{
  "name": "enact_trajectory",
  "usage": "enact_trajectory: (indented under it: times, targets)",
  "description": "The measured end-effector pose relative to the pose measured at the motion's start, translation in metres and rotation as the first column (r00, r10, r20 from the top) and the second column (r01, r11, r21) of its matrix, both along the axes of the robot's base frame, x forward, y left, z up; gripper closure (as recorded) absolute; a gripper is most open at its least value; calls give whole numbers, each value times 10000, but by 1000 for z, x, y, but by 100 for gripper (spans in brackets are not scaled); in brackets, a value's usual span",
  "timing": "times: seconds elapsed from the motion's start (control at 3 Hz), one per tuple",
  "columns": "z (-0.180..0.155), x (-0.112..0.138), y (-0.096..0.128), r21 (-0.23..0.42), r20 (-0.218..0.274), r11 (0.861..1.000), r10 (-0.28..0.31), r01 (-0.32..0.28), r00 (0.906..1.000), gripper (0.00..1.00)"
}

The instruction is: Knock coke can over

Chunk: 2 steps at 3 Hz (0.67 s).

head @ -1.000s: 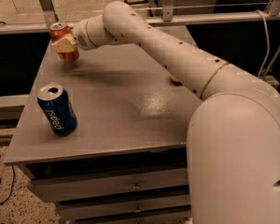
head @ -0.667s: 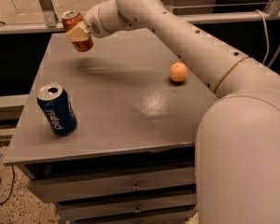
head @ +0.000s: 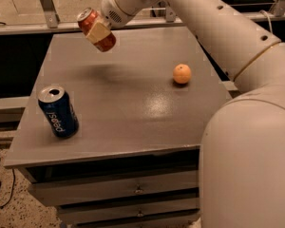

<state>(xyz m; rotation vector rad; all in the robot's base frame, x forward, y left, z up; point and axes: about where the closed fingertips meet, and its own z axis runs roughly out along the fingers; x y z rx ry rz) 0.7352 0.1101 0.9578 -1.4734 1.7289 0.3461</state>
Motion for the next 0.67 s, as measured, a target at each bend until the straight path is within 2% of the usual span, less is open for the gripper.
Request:
enact_trajectory:
  times: [0.33,0.67]
  targets:
    - [-10,-21,-4,-1824,-271,9789,888,-923,9957,100]
    - [-29,-42,-6,-3590,-896,9138,1690,-1901,9815,100]
